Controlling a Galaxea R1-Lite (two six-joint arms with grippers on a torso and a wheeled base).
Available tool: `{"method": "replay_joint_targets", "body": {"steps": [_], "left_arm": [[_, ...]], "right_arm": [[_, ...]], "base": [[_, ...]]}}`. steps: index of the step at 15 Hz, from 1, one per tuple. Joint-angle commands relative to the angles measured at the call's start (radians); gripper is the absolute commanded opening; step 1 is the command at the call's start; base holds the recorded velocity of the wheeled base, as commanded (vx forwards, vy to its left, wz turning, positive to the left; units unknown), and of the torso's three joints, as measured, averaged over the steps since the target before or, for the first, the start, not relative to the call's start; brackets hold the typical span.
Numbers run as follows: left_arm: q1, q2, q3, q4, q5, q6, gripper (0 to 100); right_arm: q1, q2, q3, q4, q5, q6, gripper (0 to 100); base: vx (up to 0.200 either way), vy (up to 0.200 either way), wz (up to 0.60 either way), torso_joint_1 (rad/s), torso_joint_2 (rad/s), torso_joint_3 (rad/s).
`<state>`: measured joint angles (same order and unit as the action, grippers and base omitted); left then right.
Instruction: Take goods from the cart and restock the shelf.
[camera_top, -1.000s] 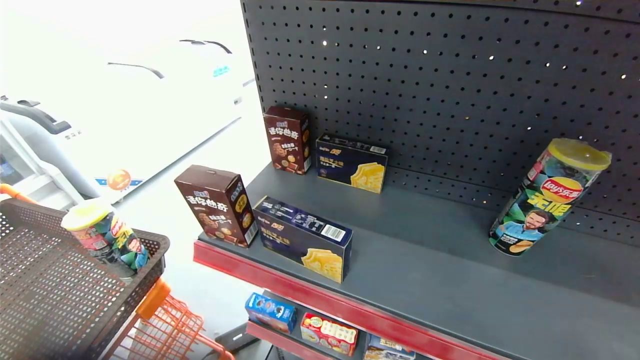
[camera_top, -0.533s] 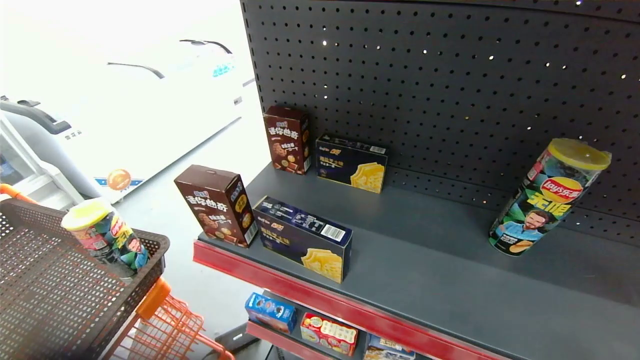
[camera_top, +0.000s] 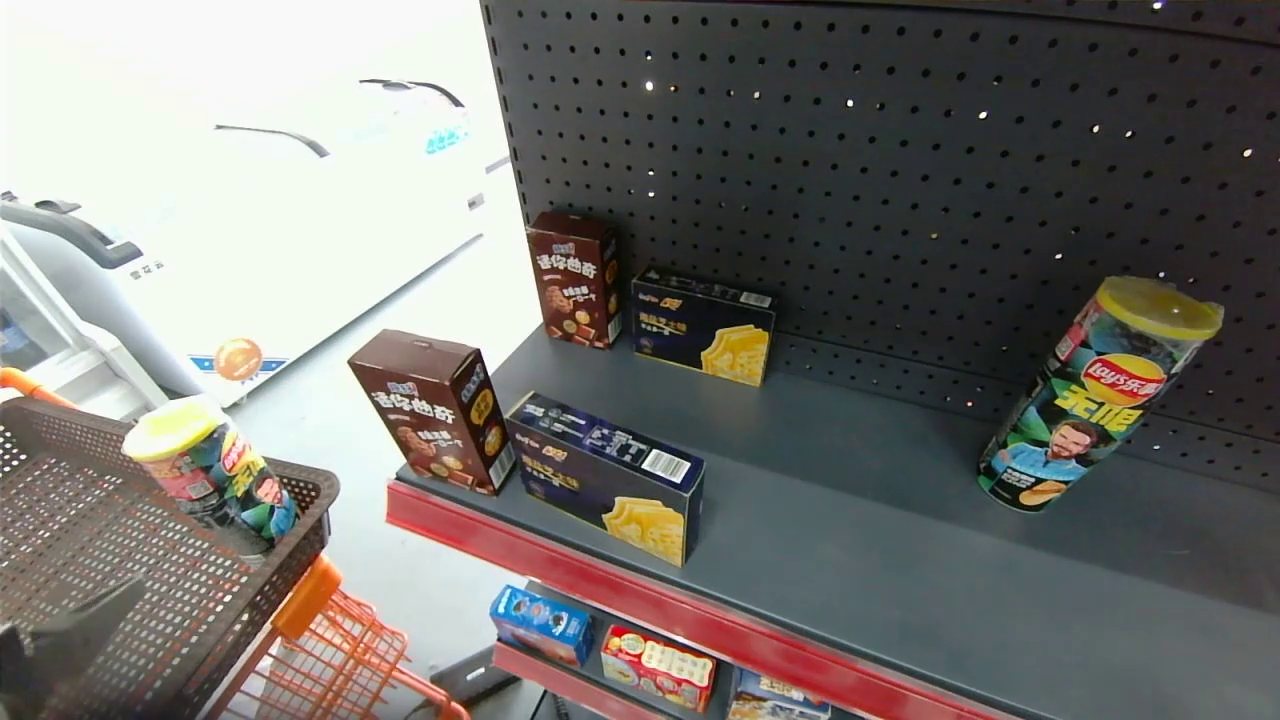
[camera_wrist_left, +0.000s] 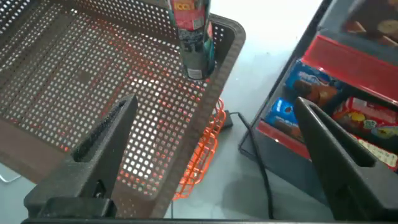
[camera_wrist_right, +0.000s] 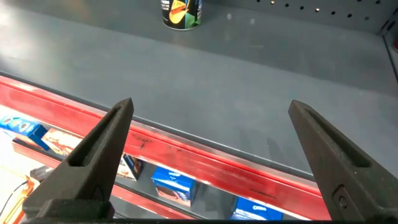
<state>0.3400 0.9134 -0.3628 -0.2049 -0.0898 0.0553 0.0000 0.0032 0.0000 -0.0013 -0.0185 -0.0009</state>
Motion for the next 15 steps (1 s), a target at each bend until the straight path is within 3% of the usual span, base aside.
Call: {"method": "replay_joint_targets", "body": {"steps": [1, 3, 5, 6, 7, 10, 11, 13, 15], "left_arm": [[0.065, 0.309, 0.008, -0.185, -0.031, 0.014, 100], [0.059, 0.45, 0.056, -0.369, -0.031, 0.026, 100], [0.079, 0.596, 0.113, -0.617, -0.018, 0.086, 100], [0.074, 0.729, 0.14, -0.826, -0.013, 0.095, 100], [0.054, 0.786, 0.148, -0.936, -0.016, 0.084, 100], [0.033, 0.963, 0.134, -1.153, -0.011, 0.087, 100], [0.033, 0.97, 0.134, -1.163, -0.011, 0.087, 100], [0.028, 1.093, 0.076, -1.274, -0.011, 0.086, 100], [0.027, 1.145, 0.01, -1.285, -0.011, 0.083, 100]], "right_arm": [[0.0, 0.0, 0.0, 0.0, 0.0, -0.001, 100], [0.0, 0.0, 0.0, 0.0, 0.0, -0.001, 100], [0.0, 0.0, 0.0, 0.0, 0.0, -0.001, 100], [0.0, 0.0, 0.0, 0.0, 0.0, -0.001, 100], [0.0, 0.0, 0.0, 0.0, 0.0, -0.001, 100], [0.0, 0.0, 0.0, 0.0, 0.0, -0.001, 100], [0.0, 0.0, 0.0, 0.0, 0.0, -0.001, 100], [0.0, 0.001, 0.0, 0.0, 0.0, -0.001, 100], [0.0, 0.0, 0.0, 0.0, 0.0, -0.001, 100]], "base": [[0.0, 0.0, 0.0, 0.0, 0.0, 0.0], [0.0, 0.0, 0.0, 0.0, 0.0, 0.0], [0.0, 0.0, 0.0, 0.0, 0.0, 0.0], [0.0, 0.0, 0.0, 0.0, 0.0, 0.0], [0.0, 0.0, 0.0, 0.0, 0.0, 0.0], [0.0, 0.0, 0.0, 0.0, 0.0, 0.0], [0.0, 0.0, 0.0, 0.0, 0.0, 0.0], [0.0, 0.0, 0.0, 0.0, 0.0, 0.0], [0.0, 0.0, 0.0, 0.0, 0.0, 0.0]]}}
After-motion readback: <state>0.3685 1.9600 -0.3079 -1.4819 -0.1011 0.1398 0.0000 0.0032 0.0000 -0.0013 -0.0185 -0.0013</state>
